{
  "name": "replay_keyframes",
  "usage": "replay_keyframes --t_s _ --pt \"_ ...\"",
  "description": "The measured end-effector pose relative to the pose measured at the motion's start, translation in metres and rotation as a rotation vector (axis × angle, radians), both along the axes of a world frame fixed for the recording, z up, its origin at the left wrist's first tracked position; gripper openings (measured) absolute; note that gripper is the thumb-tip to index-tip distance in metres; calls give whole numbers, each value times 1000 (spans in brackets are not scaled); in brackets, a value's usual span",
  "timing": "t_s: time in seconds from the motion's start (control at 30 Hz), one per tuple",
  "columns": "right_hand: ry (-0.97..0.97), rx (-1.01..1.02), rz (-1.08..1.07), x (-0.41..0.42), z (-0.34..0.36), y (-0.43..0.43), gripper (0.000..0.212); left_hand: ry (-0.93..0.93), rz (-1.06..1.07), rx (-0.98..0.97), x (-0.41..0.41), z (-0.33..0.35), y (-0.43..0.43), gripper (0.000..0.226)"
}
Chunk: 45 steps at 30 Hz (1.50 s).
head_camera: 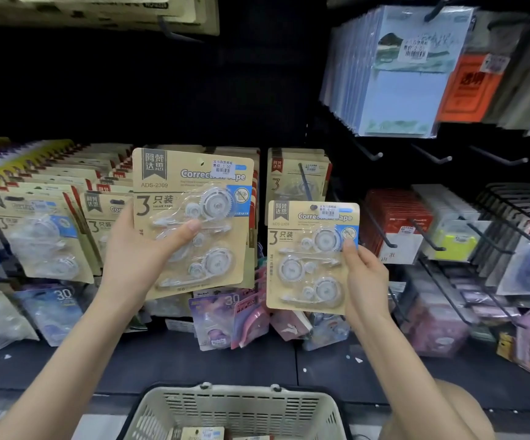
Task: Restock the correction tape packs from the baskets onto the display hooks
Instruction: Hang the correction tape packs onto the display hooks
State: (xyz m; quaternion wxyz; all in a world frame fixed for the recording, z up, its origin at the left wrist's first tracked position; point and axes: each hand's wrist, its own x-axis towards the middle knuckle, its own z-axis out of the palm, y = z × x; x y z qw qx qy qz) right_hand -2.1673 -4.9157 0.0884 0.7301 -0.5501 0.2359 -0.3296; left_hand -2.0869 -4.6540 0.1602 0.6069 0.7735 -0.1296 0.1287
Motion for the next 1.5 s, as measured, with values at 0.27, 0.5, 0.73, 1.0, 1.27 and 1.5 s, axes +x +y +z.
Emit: replay_keyframes --t_s 0.27,0.5,0.73,1.0,1.27,1.5 --pt "39 189 31 65 5 -9 24 4 4 -19 7 3 -6 131" --pt "67 264 68 133 1 -42 23 -29 6 -26 18 12 -1 115" --pt "100 134 33 165 3 -55 21 -40 16 -25 24 17 -4 77" --pt "91 101 24 139 -13 -44 43 -31 -24 -67 22 15 -6 79" --pt "116 -197 -31 43 -12 19 25 53 -68 -102 10 6 -15 74" --pt "46 -427 284 21 39 76 40 115 -139 -83 -8 -6 -21 58"
